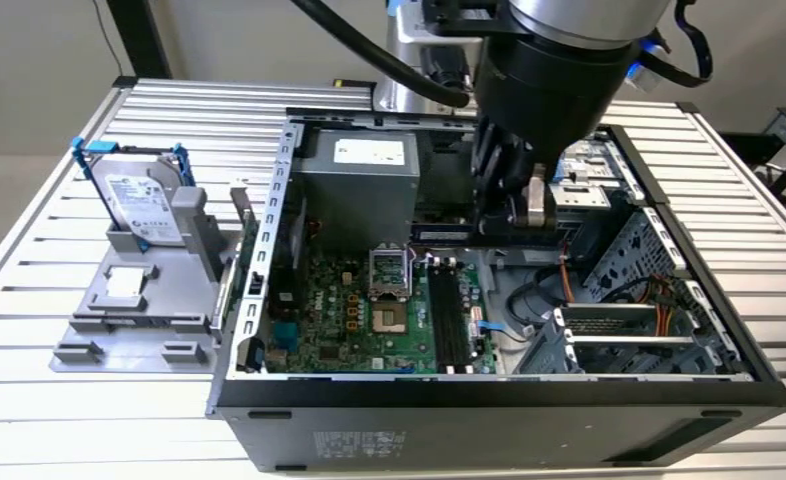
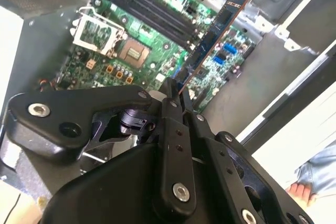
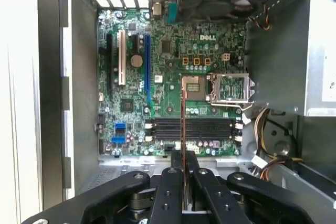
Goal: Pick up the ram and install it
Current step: 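Pick up the ram and move it above insertion slot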
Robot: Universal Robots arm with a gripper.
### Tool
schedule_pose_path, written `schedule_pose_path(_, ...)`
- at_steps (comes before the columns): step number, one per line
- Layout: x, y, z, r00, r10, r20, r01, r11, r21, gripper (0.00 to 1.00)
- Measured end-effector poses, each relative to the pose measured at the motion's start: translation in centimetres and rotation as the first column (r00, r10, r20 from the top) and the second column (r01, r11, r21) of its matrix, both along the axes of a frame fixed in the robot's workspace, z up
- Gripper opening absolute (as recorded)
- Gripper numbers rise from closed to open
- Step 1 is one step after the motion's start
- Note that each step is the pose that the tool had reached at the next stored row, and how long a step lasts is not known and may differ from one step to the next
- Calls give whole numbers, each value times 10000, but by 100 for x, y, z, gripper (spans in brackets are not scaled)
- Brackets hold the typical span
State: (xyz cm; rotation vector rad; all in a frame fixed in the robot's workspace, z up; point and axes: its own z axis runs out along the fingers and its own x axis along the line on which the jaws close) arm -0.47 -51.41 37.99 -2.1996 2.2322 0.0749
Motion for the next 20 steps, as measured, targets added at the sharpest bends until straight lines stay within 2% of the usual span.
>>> schedule_pose_path(7,178,1,0,10000,0,-1,0,10000,-1,0)
schedule_pose_path(15,187,10,0,10000,1,0,-1,10000,1,0)
schedule_pose_path(17,187,60,0,10000,1,0,-1,10000,1,0)
schedule_pose_path(20,186,187,0,10000,-1,1,1,10000,2,0)
